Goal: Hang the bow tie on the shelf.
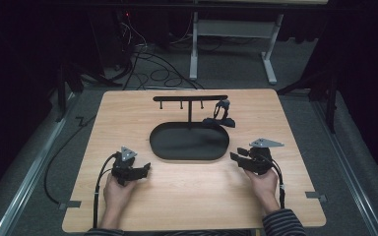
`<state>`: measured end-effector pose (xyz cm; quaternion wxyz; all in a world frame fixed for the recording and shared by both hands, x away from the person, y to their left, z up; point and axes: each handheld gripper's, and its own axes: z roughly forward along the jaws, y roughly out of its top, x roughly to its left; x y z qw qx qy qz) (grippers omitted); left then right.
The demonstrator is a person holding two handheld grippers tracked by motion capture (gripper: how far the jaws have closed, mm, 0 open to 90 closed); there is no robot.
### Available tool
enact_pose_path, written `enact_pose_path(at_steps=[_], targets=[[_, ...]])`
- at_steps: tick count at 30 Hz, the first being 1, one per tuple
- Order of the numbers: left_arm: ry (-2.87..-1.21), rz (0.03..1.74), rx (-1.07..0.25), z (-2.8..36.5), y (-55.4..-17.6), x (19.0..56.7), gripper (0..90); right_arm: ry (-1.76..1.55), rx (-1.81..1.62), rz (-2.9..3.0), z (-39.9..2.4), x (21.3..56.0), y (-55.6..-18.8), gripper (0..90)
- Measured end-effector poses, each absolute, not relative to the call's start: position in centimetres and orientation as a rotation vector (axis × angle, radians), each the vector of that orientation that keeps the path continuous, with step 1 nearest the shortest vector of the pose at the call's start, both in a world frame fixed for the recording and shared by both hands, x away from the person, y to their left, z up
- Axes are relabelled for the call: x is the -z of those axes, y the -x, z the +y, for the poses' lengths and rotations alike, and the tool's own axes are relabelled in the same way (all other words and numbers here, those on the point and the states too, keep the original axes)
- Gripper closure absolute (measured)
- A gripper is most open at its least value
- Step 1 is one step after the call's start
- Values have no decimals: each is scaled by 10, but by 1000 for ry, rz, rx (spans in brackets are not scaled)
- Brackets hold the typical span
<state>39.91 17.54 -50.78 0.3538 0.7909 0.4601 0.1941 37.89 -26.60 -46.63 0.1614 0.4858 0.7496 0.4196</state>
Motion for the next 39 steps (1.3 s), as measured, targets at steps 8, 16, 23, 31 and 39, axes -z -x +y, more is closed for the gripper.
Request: enact_pose_path(at_steps=[8, 16, 23, 31, 39], targets=[[-2045, 1190, -502, 175, -399, 508, 244, -1412, -1196, 2151, -267, 476, -377, 582], [-2045, 1190, -502, 175, -399, 508, 244, -1433, -1187, 2162, -267, 484, -374, 581], [-2045, 1190, -502, 175, -399, 508, 244, -1435, -1189, 2169, -266, 488, -373, 581], [-2045, 1190, -502, 175, -399, 508, 244, -1434, -1182, 2182, -263, 492, -374, 577], [-2045, 1190, -502, 175, -399, 508, 244, -1433, -1176, 2201, -258, 495, -374, 575]])
